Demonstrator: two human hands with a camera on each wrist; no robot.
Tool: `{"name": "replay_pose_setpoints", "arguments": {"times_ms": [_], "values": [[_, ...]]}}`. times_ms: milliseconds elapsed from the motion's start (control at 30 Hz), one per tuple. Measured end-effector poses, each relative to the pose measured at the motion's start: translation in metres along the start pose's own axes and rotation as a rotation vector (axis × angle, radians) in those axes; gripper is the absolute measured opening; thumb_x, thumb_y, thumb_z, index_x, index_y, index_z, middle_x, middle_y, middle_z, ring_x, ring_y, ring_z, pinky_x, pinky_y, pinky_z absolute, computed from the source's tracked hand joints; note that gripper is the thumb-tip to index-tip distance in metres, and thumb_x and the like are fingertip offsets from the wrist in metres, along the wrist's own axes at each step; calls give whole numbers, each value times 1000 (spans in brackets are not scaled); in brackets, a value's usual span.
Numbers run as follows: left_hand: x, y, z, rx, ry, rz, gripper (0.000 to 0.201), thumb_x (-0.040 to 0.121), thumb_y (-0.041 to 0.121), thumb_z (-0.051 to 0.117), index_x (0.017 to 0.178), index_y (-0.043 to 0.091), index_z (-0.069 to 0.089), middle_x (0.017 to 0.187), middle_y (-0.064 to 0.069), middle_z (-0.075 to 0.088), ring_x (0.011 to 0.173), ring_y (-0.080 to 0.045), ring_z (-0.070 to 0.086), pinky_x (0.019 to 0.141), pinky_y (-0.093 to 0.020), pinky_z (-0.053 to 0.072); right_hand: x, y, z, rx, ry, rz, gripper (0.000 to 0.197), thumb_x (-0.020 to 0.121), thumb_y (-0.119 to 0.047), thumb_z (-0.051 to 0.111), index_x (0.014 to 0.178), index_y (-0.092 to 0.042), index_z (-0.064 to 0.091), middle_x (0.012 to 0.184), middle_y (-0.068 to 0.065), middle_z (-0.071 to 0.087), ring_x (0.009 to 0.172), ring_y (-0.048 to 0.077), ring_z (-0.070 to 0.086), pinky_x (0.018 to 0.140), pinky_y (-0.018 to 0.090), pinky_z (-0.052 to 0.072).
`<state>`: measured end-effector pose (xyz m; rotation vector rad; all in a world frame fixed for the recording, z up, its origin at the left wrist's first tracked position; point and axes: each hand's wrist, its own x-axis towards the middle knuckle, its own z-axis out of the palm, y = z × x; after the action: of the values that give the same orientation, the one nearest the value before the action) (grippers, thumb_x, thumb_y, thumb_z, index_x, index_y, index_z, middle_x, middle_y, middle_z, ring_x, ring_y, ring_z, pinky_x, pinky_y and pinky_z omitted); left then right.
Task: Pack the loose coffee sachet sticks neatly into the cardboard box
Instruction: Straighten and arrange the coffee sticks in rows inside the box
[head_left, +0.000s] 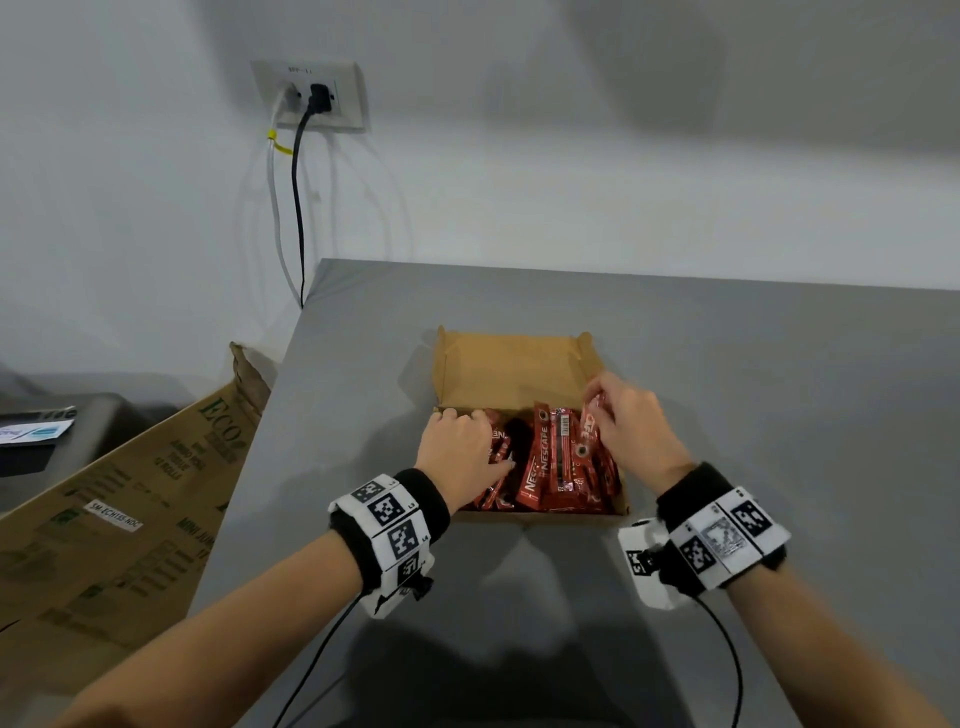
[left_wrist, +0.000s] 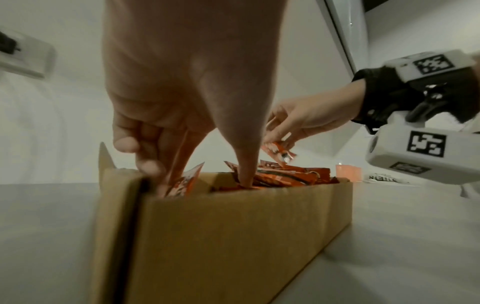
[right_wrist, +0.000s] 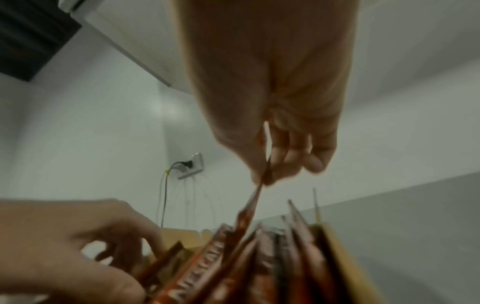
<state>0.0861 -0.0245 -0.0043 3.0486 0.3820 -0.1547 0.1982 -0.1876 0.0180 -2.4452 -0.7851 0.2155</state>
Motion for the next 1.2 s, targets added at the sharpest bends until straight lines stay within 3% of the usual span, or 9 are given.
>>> {"name": "replay_pose_setpoints", "arguments": {"times_ms": [67,133,200,367,533,700,833,1067,1200], "values": [[2,8,-3,13,-42,-7,52,86,54,54,103,5,52,102,-9,64,101,-27,57,90,-35,42,-2,8,3,-85,-153,3,10,92,-8,51,102,-8,53,86,5,59,76,17,59,63,20,46],[5,13,-6,27,-90,-4,45,84,46,60,101,5,53,102,-9,63,96,-26,59,78,-33,45,-7,10,8,-193,-133,-30,20,91,-13,54,110,-10,51,93,4,55,87,20,58,75,31,51],[8,17,-5,33,-140,2,35,83,36,62,100,6,57,104,-9,62,92,-24,60,70,-31,47,-11,8,9,-245,-61,-34,27,91,-17,54,117,-12,49,104,6,54,96,22,56,82,34,50],[11,21,8,71,-174,-79,62,84,46,60,122,0,41,118,-15,49,103,-24,54,86,-31,47,-25,-2,14,-282,5,-76,30,89,-34,57,110,-13,54,101,2,55,92,17,56,72,26,46],[14,21,24,55,-179,-172,72,80,51,60,122,-2,36,119,-18,39,98,-25,48,81,-28,43,-35,-6,23,-295,-49,-64,33,86,-38,61,112,-18,54,109,-1,54,103,16,53,77,26,44],[15,23,22,10,-231,-228,60,82,36,63,121,2,34,122,-23,37,97,-28,54,81,-28,46,-33,-6,20,-341,-5,-73,26,90,-28,55,113,-16,55,107,0,56,99,17,55,75,26,46],[17,24,19,37,-260,-232,54,86,26,59,124,-4,35,123,-22,40,101,-27,55,81,-27,48,-33,-11,21,-312,27,-101,22,90,-26,54,108,-14,57,105,1,58,97,18,56,77,30,49],[17,18,13,168,-245,-144,48,90,15,57,129,-5,37,125,-18,45,105,-22,58,81,-26,49,-38,-29,34,-344,-33,-189,44,84,-49,56,118,-21,55,114,0,55,107,19,52,92,34,45],[13,19,11,192,-229,-137,42,93,10,50,129,-5,36,127,-21,41,102,-24,59,75,-26,49,-39,-39,47,-419,-83,-183,52,78,-48,62,120,-20,52,117,3,52,111,22,50,94,37,45]]}}
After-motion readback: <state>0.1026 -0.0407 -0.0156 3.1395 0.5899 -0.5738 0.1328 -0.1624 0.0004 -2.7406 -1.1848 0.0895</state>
